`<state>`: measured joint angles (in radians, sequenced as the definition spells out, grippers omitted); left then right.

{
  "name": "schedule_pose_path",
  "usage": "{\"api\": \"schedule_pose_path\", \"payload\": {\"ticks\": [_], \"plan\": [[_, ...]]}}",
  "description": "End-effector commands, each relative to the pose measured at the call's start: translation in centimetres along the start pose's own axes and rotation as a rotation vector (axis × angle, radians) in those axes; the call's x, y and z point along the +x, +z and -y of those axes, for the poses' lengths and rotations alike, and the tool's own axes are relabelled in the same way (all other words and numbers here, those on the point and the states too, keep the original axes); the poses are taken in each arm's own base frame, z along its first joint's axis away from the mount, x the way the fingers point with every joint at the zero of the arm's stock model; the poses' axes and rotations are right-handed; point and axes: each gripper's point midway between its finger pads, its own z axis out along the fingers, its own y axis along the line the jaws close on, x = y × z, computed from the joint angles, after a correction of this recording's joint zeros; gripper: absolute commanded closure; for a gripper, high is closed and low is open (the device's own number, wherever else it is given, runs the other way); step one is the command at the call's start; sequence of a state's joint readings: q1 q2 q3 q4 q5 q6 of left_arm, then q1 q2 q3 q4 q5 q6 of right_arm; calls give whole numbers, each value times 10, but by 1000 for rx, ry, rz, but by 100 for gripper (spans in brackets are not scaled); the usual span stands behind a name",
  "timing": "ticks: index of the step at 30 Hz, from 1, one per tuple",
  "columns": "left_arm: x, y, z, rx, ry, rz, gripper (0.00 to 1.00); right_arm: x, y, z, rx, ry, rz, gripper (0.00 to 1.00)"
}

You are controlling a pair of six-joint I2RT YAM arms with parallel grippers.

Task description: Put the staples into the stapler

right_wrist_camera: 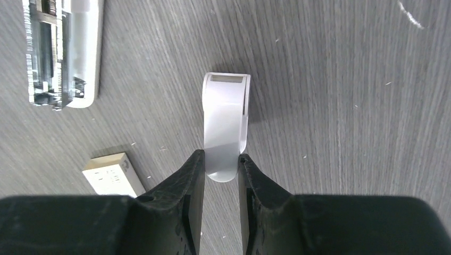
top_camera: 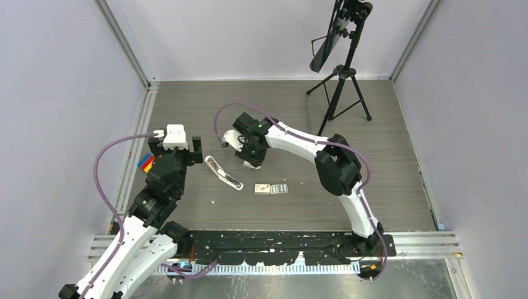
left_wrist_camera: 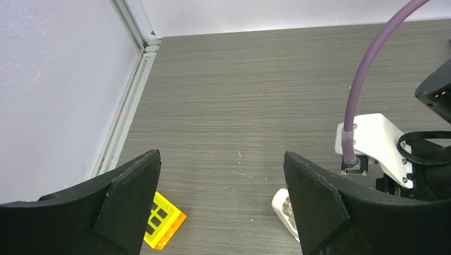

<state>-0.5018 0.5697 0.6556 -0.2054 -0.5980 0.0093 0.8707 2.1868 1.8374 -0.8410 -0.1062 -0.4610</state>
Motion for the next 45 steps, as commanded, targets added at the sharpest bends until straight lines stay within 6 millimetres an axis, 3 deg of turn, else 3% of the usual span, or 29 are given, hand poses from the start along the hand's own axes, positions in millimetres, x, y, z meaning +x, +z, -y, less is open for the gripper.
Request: {"api": "schedule_pose_path", "payload": {"ticks": [1,8,17,24,38,45], "plan": [[-11,3,3,9,-26,47,13,6,5,0,9,30,15,80],[-11,4,4,15,-25,45,13,14,17,2,16,59,50,82],[-10,4,5,22,-23,45,13,9,18,2,23,87,83,86],[-11,3,7,29,-27,46,13,-18,-23,11,71,140,172,87],[-11,2,8,38,-34,50,13,-25,-59,30,177,277,177,90],[-12,2,9,50,-35,51,13,7,-73,60,267,392,121,90]]}}
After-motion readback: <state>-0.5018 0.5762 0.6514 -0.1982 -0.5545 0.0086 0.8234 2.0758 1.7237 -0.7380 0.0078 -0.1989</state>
